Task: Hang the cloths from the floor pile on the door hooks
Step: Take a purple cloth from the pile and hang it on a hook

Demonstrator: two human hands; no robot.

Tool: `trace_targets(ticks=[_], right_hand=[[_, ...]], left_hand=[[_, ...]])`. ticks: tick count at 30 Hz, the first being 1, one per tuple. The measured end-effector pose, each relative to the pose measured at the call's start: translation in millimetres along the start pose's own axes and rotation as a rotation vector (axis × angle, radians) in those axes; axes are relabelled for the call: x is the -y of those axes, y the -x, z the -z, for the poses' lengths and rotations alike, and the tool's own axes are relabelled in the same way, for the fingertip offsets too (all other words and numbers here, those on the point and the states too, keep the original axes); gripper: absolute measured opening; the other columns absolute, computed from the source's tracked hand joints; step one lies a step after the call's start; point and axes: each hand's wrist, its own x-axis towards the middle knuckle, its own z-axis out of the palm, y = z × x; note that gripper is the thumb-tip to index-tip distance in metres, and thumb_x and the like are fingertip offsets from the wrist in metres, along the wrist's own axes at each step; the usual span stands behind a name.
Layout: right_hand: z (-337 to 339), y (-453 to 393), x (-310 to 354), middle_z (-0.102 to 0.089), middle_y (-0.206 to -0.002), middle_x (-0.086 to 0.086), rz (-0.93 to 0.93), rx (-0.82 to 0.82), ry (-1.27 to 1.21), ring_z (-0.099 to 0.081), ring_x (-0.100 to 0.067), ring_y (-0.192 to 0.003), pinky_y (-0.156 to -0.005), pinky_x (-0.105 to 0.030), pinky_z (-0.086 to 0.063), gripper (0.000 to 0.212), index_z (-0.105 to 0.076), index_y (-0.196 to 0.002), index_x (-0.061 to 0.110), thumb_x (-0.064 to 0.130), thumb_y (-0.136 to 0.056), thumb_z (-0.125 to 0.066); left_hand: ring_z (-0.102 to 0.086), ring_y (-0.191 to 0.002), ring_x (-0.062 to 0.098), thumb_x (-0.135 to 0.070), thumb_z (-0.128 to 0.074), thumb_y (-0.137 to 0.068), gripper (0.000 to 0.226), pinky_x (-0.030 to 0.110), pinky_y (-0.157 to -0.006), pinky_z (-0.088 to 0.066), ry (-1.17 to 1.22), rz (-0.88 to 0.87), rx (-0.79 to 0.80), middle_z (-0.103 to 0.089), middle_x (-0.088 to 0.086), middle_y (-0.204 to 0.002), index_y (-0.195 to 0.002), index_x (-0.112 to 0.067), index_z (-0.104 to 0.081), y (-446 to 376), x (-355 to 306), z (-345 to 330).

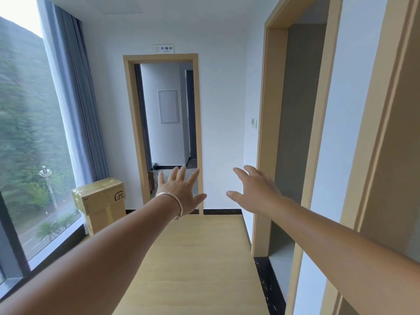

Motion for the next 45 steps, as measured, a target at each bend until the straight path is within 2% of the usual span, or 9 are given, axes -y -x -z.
trace_targets(ticks=[14, 25, 37, 45], right_hand=[[-53.9, -202.1, -114.3, -0.010, -0.161, -0.004, 0.013, 0.013, 0.017, -0.012, -0.022, -0.147, -0.117, -0.047, -0.015, 0.074, -0.013, -0.152, 0.029, 0.061, -0.092, -0.042], [-114.5, -349.3, -151.2, -0.010, -0.160, -0.004, 0.022, 0.053, 0.025, -0.011, -0.022, -0.147, -0.117, -0.048, -0.015, 0.074, -0.013, -0.152, 0.029, 0.060, -0.092, -0.042], [-165.7, -559.7, -178.2, -0.010, -0.160, -0.003, 0.001, 0.039, 0.039, -0.013, -0.022, -0.146, -0.117, -0.047, -0.016, 0.074, -0.014, -0.152, 0.028, 0.059, -0.092, -0.044], [-220.5, -669.3, -207.6, -0.010, -0.160, -0.003, -0.003, 0.093, 0.037, -0.013, -0.021, -0.146, -0.117, -0.046, -0.017, 0.074, -0.013, -0.152, 0.028, 0.059, -0.092, -0.044]], left_hand=[[0.004, -0.147, 0.026, -0.073, -0.022, -0.087, 0.077, 0.061, -0.114, -0.001, -0.030, 0.008, 0.001, 0.001, 0.003, -0.161, -0.148, -0.038, 0.009, -209.8, -34.6, -70.4], [0.006, -0.147, 0.027, -0.074, -0.021, -0.087, 0.078, 0.061, -0.113, 0.004, -0.029, 0.007, 0.024, 0.003, 0.004, -0.161, -0.148, -0.037, 0.010, -356.2, -25.6, -142.0], [0.001, -0.147, 0.026, -0.073, -0.023, -0.088, 0.078, 0.061, -0.112, 0.000, 0.056, 0.019, 0.016, -0.005, 0.004, -0.160, -0.150, -0.036, 0.004, -572.2, 14.2, -213.9], [0.004, -0.147, 0.025, -0.071, -0.023, -0.089, 0.078, 0.060, -0.113, 0.002, 0.031, 0.012, 0.064, -0.002, 0.005, -0.160, -0.150, -0.035, 0.008, -669.0, 28.2, -272.1]])
